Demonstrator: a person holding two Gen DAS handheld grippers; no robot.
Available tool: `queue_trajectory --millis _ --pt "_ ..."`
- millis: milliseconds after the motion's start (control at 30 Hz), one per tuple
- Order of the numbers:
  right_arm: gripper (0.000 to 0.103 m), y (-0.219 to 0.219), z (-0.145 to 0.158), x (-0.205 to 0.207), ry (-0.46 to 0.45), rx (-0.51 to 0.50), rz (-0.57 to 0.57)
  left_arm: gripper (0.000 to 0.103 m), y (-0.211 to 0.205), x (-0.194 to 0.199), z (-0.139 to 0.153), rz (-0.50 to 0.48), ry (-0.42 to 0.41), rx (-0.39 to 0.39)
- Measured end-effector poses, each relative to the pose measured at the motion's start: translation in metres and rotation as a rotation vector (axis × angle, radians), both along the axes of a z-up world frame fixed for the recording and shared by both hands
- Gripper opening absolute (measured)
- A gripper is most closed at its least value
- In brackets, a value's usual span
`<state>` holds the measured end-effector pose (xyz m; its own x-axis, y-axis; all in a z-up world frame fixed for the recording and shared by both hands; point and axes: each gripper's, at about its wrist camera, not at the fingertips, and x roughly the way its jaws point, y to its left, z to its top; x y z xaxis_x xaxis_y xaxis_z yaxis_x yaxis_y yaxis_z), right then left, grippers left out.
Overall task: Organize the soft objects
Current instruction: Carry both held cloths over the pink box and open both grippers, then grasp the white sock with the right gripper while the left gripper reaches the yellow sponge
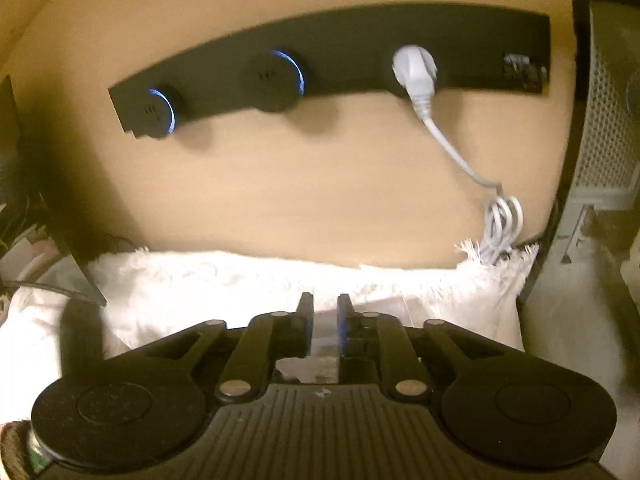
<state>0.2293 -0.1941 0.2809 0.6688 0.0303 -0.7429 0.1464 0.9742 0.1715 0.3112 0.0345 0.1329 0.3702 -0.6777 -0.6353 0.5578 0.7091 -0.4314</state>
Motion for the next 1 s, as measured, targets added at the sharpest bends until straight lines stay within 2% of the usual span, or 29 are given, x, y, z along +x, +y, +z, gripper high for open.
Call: queue_trajectory --millis 67,133,167,267,300,367,433,500,667,800,900,1000 --pt "0.021 0.003 0.0 -0.01 -0.014 -0.039 -0.003 0.022 0.016 -0.004 0.014 -0.004 -0.049 -0.045" --pt "0.025 0.007 0.002 -0.021 -0.045 -0.052 0.005 0.022 0.044 -0.013 0.035 0.029 -0.137 -0.063" --pt "0.032 0.009 0.002 -0.028 -0.064 -0.055 0.013 0.022 0.059 -0.019 0.045 0.056 -0.178 -0.061" --pt "0.05 0.021 -0.004 -0.049 -0.116 -0.08 0.029 0.022 0.127 -0.035 0.06 0.196 -0.26 -0.05" --pt "0.052 0.026 -0.008 -0.054 -0.126 -0.092 0.034 0.022 0.154 -0.039 0.06 0.269 -0.275 -0.036" --pt "0.053 0.04 -0.023 -0.063 -0.143 -0.125 0.041 0.022 0.2 -0.041 0.057 0.411 -0.28 0.002" --pt "0.053 0.055 -0.039 -0.07 -0.161 -0.144 0.049 0.022 0.242 -0.047 0.048 0.553 -0.234 0.045" --pt "0.053 0.077 -0.054 -0.072 -0.151 -0.15 0.089 0.022 0.272 -0.055 0.033 0.635 -0.181 0.081" --pt "0.053 0.128 -0.073 -0.073 -0.117 -0.047 0.239 0.022 0.298 -0.074 -0.008 0.668 -0.089 0.092" --pt "0.053 0.166 -0.09 -0.078 -0.073 -0.069 0.358 0.022 0.28 -0.085 -0.038 0.577 -0.034 0.065" --pt "0.053 0.184 -0.104 -0.082 -0.028 -0.09 0.429 0.022 0.267 -0.089 -0.047 0.567 -0.037 0.076" --pt "0.053 0.199 -0.111 -0.085 -0.017 -0.06 0.508 0.022 0.281 -0.097 -0.038 0.636 -0.091 0.005"
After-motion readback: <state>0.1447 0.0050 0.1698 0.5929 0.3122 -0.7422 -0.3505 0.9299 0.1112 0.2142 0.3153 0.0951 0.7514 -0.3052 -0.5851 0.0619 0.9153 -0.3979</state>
